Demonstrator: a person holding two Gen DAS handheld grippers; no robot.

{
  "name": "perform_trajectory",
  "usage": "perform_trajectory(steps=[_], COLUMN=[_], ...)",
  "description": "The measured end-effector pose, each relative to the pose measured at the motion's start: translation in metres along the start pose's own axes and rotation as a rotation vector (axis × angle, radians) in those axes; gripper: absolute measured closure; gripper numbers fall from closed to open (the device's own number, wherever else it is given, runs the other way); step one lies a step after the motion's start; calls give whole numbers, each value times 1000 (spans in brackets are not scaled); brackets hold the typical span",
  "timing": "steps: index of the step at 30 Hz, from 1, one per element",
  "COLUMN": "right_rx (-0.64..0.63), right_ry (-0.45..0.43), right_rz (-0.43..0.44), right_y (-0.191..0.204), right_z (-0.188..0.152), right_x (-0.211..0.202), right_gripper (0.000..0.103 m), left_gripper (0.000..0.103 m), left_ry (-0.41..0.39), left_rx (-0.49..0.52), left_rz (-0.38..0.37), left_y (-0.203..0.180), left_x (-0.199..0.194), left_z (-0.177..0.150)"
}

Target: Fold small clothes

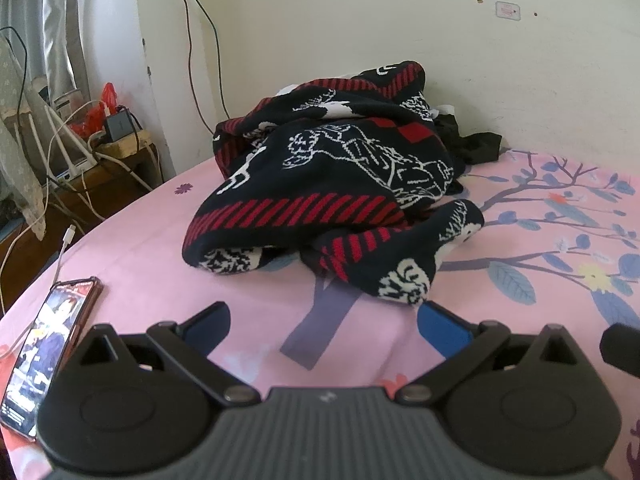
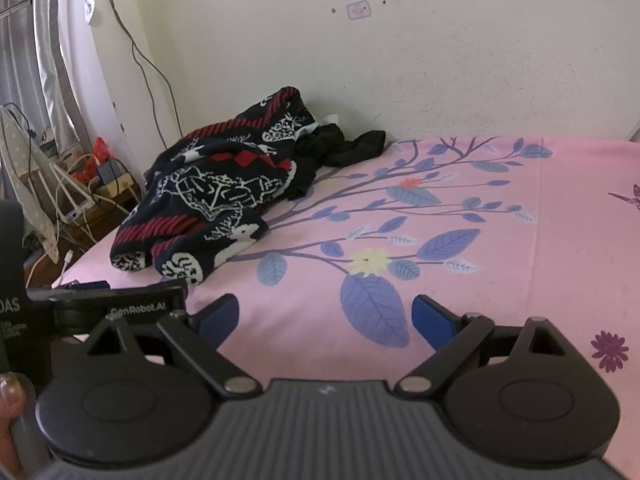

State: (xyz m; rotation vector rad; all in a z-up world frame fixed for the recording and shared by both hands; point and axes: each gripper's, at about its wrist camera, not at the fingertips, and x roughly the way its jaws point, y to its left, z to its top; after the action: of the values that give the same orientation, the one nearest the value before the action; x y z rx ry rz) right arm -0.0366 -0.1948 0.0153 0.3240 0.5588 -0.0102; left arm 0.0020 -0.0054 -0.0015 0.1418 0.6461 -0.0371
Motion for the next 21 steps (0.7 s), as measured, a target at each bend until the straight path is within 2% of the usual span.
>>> perform_trajectory(steps=[10, 14, 18, 21], right_rx=[-11, -9, 7, 16], right_ry=[8, 5, -17, -50], right_rz=[2, 2, 11, 14], right_y=[1, 0, -2, -3], right_z=[0, 0, 1, 2], right_x=[1, 0, -1, -5], right_gripper=[16, 16, 16, 16], left_gripper=[0, 0, 0, 0], left_ry=[16, 32, 32, 21], left_rx=[-2, -4, -79, -121], left_rz=[-1, -29, -112, -122], left_y=[-2, 0, 23, 49], left_x=[3, 5, -2, -8], left_z=[0, 1, 2, 2])
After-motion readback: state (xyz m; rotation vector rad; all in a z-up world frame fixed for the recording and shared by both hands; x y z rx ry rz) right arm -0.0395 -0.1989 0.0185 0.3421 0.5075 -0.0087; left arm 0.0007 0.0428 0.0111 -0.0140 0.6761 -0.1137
